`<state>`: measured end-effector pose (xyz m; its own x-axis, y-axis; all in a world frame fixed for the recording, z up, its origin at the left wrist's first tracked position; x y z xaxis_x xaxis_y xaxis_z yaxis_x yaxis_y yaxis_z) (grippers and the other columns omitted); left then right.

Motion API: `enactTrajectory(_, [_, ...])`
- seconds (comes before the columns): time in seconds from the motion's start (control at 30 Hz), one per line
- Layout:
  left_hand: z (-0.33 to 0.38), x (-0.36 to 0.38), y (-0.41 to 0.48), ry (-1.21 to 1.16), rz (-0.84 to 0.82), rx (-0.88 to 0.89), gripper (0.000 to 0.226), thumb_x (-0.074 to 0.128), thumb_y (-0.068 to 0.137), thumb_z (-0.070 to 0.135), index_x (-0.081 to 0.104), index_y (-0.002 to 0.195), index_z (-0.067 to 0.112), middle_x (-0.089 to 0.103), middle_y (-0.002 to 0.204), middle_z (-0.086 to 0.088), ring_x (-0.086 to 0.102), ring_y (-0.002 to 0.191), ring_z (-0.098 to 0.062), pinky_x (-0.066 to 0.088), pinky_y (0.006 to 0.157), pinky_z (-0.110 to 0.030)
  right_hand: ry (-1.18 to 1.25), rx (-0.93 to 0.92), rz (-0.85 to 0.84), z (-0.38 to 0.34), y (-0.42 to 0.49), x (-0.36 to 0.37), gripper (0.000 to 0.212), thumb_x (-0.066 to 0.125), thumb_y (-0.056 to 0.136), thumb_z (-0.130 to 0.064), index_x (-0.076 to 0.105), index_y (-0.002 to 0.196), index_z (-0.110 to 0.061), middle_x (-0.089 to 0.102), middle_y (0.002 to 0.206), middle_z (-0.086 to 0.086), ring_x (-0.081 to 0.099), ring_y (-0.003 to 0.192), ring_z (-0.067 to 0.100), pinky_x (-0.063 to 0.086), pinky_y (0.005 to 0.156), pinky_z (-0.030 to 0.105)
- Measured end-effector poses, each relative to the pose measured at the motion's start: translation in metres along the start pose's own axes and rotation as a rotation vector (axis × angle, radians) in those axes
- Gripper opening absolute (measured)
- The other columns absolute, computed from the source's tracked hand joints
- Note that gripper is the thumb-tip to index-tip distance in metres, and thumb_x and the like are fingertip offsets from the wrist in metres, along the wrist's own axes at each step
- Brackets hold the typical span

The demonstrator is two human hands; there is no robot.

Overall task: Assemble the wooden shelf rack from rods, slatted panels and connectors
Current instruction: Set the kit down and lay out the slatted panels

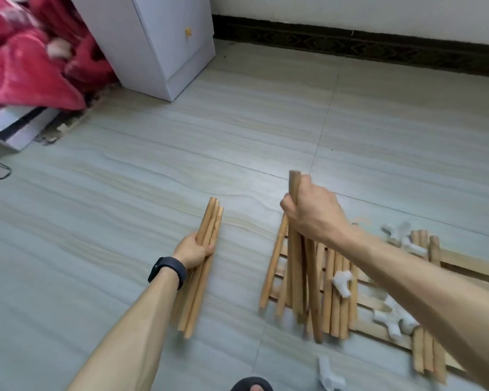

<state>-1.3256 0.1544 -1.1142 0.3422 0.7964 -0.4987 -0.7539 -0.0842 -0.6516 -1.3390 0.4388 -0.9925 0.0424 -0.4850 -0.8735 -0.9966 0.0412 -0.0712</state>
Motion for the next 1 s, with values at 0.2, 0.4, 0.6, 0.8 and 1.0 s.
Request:
enactTrajectory(0.2, [-0.027, -0.009, 0.028, 0.134, 0.109, 0.046, 0.040, 0.061, 0.099, 0.026, 0.052, 0.134, 0.009, 0.062, 0.131, -0.011, 0.057, 0.121, -0.032, 0.046, 0.095, -0.033, 0.331, 0.299, -0.254, -0.021, -0.008, 0.131, 0.021, 0.042, 0.097, -0.027, 0.039, 0.102, -0.007, 0.059, 0.080, 0.009, 0.058, 0.076, 0.033, 0.038, 0.061, 0.039])
enactTrajectory(0.4, [-0.027, -0.006, 0.032, 0.235, 0.263, 0.120, 0.072, 0.064, 0.094, 0.030, 0.028, 0.155, 0.016, 0.041, 0.151, -0.014, 0.036, 0.140, -0.032, 0.034, 0.112, -0.039, 0.519, 0.399, -0.242, -0.025, -0.009, 0.194, 0.081, 0.053, 0.100, -0.051, 0.017, 0.156, -0.005, 0.032, 0.157, 0.019, 0.044, 0.138, 0.035, 0.039, 0.108, 0.041])
enactTrajectory(0.6, [-0.046, 0.020, 0.020, 0.394, 0.319, 0.132, 0.074, 0.045, 0.101, 0.049, 0.005, 0.161, 0.034, -0.002, 0.170, 0.000, 0.006, 0.154, -0.024, 0.008, 0.124, -0.043, 0.408, 0.335, -0.354, -0.023, -0.063, 0.214, 0.086, 0.060, 0.092, -0.057, 0.021, 0.155, -0.013, 0.037, 0.152, 0.010, 0.048, 0.135, 0.029, 0.044, 0.108, 0.042])
enactTrajectory(0.8, [-0.057, 0.029, 0.019, 0.482, 0.301, 0.179, 0.067, 0.031, 0.102, 0.060, 0.001, 0.159, 0.043, -0.013, 0.169, 0.003, -0.003, 0.155, -0.021, 0.001, 0.124, -0.051, 0.293, 0.281, -0.386, -0.037, -0.088, 0.224, 0.030, 0.056, 0.101, -0.038, 0.041, 0.114, -0.016, 0.059, 0.114, 0.010, 0.062, 0.102, 0.035, 0.053, 0.086, 0.047])
enactTrajectory(1.0, [-0.072, 0.033, 0.014, 0.511, 0.309, 0.202, 0.068, 0.025, 0.099, 0.066, -0.003, 0.158, 0.046, -0.015, 0.168, 0.003, -0.006, 0.155, -0.020, -0.002, 0.124, -0.054, 0.435, 0.331, -0.249, -0.035, -0.066, 0.216, 0.052, 0.053, 0.104, -0.035, 0.036, 0.147, -0.013, 0.051, 0.137, 0.010, 0.059, 0.119, 0.031, 0.047, 0.102, 0.042])
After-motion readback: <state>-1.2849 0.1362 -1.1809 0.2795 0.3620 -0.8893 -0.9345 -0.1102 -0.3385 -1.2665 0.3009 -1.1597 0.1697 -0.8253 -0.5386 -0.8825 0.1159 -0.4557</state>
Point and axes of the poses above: each hand's wrist, its own y-axis towards the middle knuckle, its own x-axis out of the palm, z = x × y, the point moved 5 cm from there along y, towards the middle knuckle
